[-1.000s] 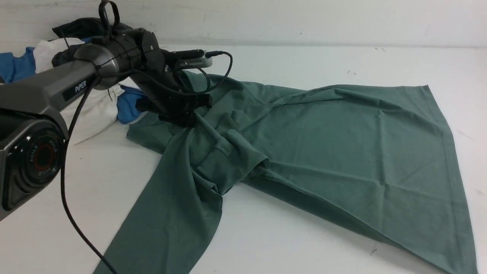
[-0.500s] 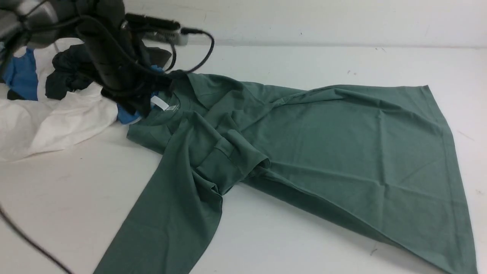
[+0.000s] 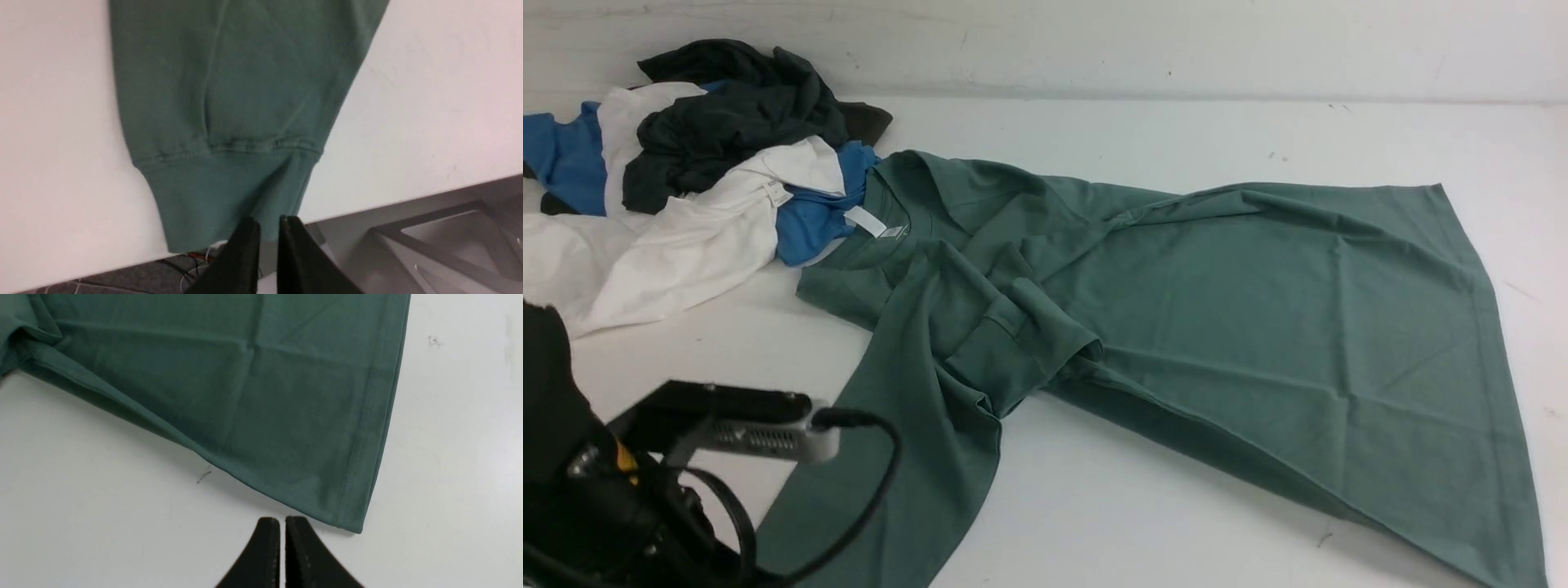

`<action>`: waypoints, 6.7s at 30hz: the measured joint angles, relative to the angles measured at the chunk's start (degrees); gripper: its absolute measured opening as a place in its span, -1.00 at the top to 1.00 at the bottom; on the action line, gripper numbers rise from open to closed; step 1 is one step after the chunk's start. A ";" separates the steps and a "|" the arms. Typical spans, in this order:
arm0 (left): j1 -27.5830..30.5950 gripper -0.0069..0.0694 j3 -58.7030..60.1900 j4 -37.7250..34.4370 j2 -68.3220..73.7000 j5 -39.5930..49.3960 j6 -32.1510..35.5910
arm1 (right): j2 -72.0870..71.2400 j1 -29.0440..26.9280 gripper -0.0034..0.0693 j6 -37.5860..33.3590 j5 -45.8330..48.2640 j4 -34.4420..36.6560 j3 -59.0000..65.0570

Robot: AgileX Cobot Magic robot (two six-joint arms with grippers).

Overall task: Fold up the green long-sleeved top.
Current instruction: Use the left arm to clamp the cuff closest to it, then use the left arm to drag and drop the cuff onto the cuff closest to the left arm, then use both arms simultaneously to clamp the lower edge of the clothing fabric

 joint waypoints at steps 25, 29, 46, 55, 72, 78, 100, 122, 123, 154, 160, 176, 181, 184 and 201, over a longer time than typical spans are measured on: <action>-15.70 -0.03 6.76 6.39 18.61 -9.12 -17.45 | 0.00 0.00 0.87 -0.21 -0.14 0.21 0.00; -15.76 0.23 8.56 5.61 17.64 -11.15 -17.94 | 0.00 0.00 0.87 -0.25 -0.14 0.95 0.00; -15.76 0.74 0.93 2.37 -9.86 2.96 -15.95 | 0.00 0.00 0.87 -0.49 -0.14 1.27 0.00; -25.61 0.74 5.31 -11.18 -28.57 4.77 -24.27 | 0.00 0.00 0.87 -0.49 0.16 1.32 0.00; -52.10 0.74 8.87 -23.95 -42.08 6.24 -49.85 | 0.00 0.00 0.87 -0.64 0.50 1.32 0.00; -52.52 0.74 7.17 -12.43 -41.76 6.62 -53.33 | 0.00 0.00 0.87 -0.64 0.45 1.32 0.00; -33.82 0.74 -34.27 35.35 -2.07 6.50 -40.23 | 0.00 0.00 0.87 -0.89 0.05 1.32 0.00; -0.95 0.74 -84.41 7.30 59.78 -0.76 5.60 | 0.00 0.00 0.87 -1.24 0.07 1.34 0.00; -1.00 0.74 -87.35 7.52 62.34 -0.76 6.07 | 0.00 0.00 0.87 -1.24 0.07 1.34 0.00; -0.94 0.79 -90.80 6.69 68.07 5.36 5.90 | 0.00 0.00 0.87 -1.28 -0.04 1.39 0.00; -1.00 0.83 -88.02 2.79 72.75 5.15 9.41 | 0.00 0.00 0.87 -1.28 -0.04 1.39 0.00; -1.00 0.83 -88.74 24.98 75.04 -30.62 8.72 | 0.00 0.00 0.87 -1.28 -0.10 1.73 0.00; -1.00 0.83 -88.57 26.17 71.83 -23.54 5.55 | 0.00 0.00 0.87 -1.28 -0.05 1.74 0.00; -0.86 0.82 -88.52 26.24 66.00 -12.53 5.67 | 0.00 0.00 0.87 -1.28 -0.05 1.85 0.00; 8.21 0.79 -45.92 -9.51 39.27 -3.69 20.25 | 0.00 0.00 0.87 -1.28 -0.39 1.99 0.05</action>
